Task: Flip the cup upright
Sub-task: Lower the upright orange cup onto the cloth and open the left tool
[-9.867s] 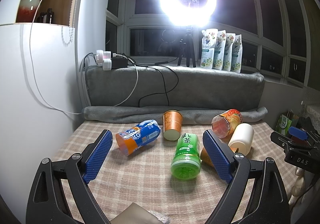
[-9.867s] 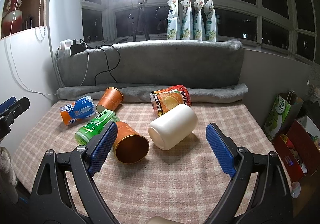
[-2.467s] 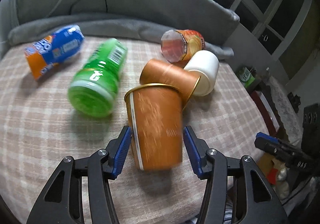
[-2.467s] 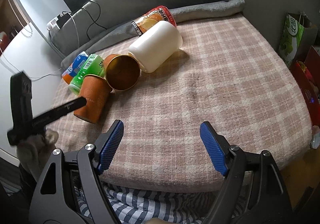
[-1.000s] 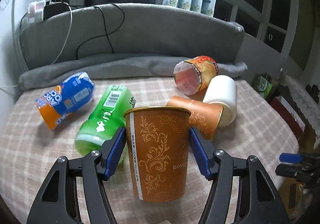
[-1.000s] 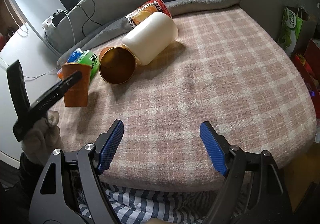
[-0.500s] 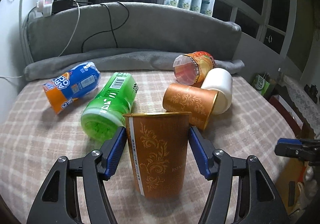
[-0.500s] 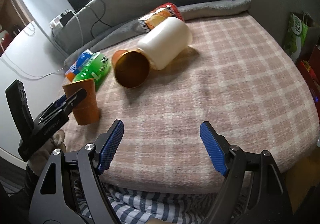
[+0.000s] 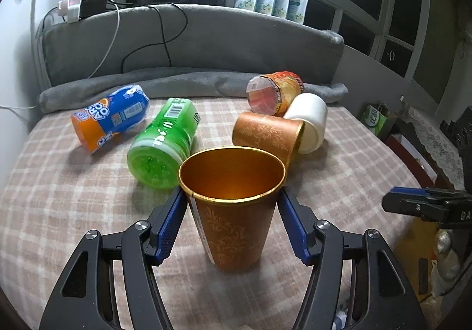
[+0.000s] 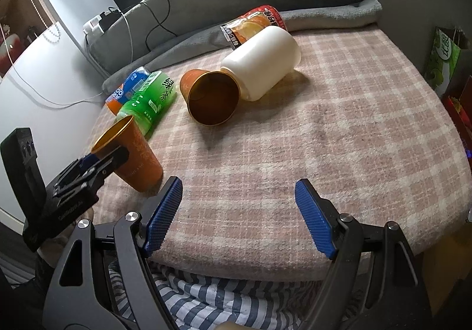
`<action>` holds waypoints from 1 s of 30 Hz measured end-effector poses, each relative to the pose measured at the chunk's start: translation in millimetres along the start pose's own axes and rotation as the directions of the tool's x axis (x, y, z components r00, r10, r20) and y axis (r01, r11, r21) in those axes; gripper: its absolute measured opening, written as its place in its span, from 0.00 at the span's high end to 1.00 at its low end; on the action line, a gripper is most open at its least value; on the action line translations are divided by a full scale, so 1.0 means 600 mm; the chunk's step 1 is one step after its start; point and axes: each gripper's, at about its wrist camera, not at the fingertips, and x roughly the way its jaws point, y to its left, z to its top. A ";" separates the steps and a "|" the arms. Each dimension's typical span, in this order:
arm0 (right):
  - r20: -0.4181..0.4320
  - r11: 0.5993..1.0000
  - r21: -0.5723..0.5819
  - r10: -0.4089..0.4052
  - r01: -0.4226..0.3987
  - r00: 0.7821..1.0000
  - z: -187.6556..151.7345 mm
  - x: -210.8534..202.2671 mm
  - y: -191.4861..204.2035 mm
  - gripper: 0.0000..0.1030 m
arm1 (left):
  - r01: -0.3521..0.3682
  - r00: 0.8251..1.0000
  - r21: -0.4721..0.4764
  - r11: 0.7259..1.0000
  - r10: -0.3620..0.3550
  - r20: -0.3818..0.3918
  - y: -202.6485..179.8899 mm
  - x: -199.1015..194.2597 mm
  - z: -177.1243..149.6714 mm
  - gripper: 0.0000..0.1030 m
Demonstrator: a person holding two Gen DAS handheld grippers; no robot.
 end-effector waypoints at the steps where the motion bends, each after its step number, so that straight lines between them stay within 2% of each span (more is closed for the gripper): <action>1: 0.000 1.000 -0.001 0.000 0.000 1.000 -0.001 0.000 0.001 0.21 | 0.004 1.000 0.001 1.000 -0.004 -0.003 -0.001 -0.003 -0.003 0.39; 11: 0.007 0.999 -0.032 -0.003 0.003 1.000 -0.011 -0.008 0.024 0.21 | 0.050 0.998 0.007 0.999 -0.050 -0.029 -0.005 -0.016 -0.019 0.36; 15: 0.022 0.999 -0.049 0.005 -0.004 1.000 -0.013 -0.014 0.035 0.21 | 0.061 0.997 0.006 0.998 -0.061 -0.038 -0.004 -0.023 -0.025 0.27; 22: 0.084 0.995 -0.100 0.007 0.001 0.996 -0.017 -0.030 0.058 0.21 | 0.058 0.997 0.022 0.998 -0.057 -0.043 0.001 -0.046 -0.040 0.24; 24: 0.128 0.993 -0.116 -0.004 0.019 0.992 -0.017 -0.040 0.065 0.20 | 0.057 0.998 0.022 0.998 -0.056 -0.030 0.004 -0.062 -0.045 0.24; 27: 0.204 0.990 -0.134 -0.021 0.049 0.979 -0.014 -0.057 0.075 0.12 | 0.027 0.999 0.035 0.999 -0.028 0.018 0.004 -0.092 -0.046 0.24; 30: 0.272 0.983 -0.155 -0.054 0.100 0.961 -0.012 -0.071 0.087 0.12 | -0.032 0.994 0.048 0.998 0.027 0.111 0.002 -0.128 -0.041 0.21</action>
